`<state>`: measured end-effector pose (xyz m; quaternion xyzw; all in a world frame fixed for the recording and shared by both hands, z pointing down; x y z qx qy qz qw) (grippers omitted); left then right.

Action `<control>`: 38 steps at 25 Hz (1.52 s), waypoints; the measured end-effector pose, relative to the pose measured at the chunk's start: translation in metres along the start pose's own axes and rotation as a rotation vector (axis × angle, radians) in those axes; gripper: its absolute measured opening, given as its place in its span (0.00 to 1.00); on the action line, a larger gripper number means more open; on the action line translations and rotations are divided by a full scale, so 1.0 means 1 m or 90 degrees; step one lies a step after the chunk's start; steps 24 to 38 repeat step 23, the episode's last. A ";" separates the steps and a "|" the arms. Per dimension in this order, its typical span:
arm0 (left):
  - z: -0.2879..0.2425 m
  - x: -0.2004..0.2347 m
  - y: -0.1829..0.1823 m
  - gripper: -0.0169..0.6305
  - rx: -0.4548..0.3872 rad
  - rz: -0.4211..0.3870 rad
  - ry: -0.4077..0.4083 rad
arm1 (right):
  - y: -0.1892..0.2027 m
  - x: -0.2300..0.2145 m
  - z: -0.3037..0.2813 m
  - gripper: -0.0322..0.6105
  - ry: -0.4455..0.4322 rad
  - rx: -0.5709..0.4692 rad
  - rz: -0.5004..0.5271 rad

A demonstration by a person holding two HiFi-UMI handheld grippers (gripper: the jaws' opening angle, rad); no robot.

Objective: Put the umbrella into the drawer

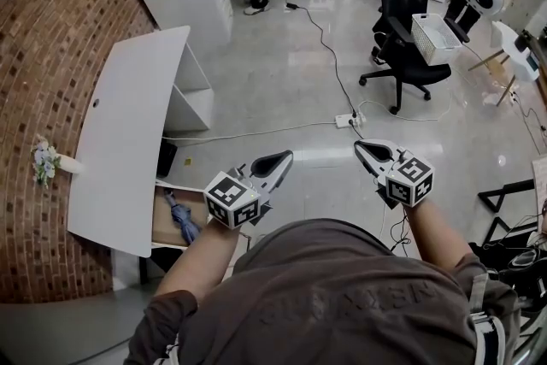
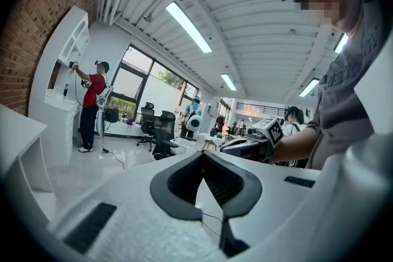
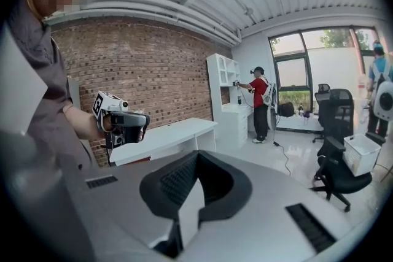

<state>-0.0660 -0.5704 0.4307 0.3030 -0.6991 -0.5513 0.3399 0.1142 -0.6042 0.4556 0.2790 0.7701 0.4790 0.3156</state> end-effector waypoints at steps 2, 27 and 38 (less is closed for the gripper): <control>0.000 -0.001 0.000 0.04 -0.001 0.000 0.001 | 0.001 -0.001 0.000 0.04 0.003 0.002 -0.003; 0.002 -0.007 0.011 0.04 0.015 0.005 -0.003 | 0.010 0.004 0.003 0.04 -0.007 0.001 -0.010; 0.002 -0.007 0.011 0.04 0.015 0.005 -0.003 | 0.010 0.004 0.003 0.04 -0.007 0.001 -0.010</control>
Point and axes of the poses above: the fingertips, and each gripper's own axes: z backward along the fingers, x to its left, y out of its underside, the point moved 2 cm from there along z, backward along the fingers, and after that the axes turned 6 degrees about -z, right-handed, at the moved point
